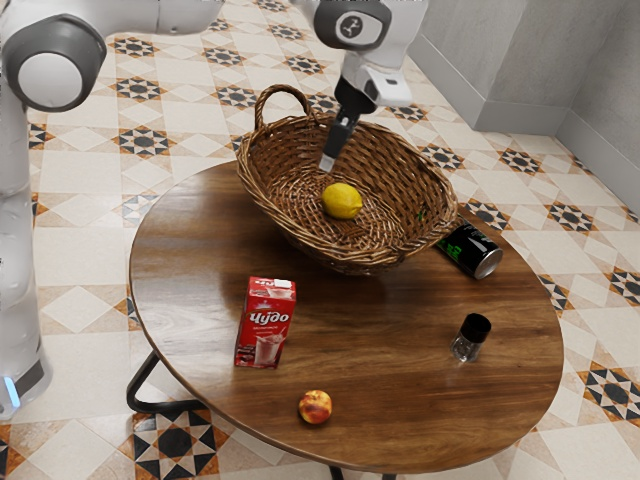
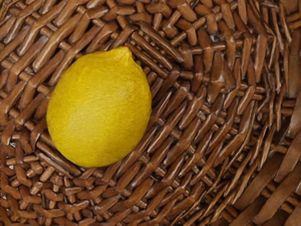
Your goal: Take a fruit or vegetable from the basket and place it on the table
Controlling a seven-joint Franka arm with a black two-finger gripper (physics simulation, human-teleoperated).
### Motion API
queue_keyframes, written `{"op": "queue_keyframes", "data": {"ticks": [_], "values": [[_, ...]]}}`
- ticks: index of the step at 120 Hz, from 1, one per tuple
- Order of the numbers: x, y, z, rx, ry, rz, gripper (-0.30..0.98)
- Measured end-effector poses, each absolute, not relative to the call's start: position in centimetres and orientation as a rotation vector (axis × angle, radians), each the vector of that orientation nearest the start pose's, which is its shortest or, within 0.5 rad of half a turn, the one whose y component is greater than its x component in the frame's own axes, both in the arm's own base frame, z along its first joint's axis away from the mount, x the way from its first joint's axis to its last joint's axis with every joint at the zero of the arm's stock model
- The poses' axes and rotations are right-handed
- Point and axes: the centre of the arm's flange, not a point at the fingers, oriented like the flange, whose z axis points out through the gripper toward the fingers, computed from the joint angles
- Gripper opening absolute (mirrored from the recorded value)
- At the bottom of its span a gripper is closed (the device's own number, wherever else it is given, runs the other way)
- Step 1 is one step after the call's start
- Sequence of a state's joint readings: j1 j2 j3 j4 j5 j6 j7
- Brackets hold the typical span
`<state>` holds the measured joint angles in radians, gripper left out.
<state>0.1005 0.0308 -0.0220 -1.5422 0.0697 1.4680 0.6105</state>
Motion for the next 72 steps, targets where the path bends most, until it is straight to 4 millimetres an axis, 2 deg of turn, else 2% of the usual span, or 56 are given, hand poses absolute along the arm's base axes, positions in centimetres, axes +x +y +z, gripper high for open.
{"op": "queue_keyframes", "data": {"ticks": [10,20,27,42,49,58,72], "values": [[55.3,5.7,60.4,-2.999,0.862,0.172,0.66],[55.9,4.8,59.6,-2.979,0.942,0.151,0.66],[56.3,3.1,59.1,-2.953,1.020,0.134,0.66],[56.9,-1.9,57.5,-2.895,1.208,0.125,0.66],[57.1,-3.0,57.2,-2.875,1.260,0.118,0.66],[57.2,-2.6,57.3,-2.870,1.275,0.103,0.66],[57.5,0.3,57.2,-2.888,1.239,0.095,0.66]]}}
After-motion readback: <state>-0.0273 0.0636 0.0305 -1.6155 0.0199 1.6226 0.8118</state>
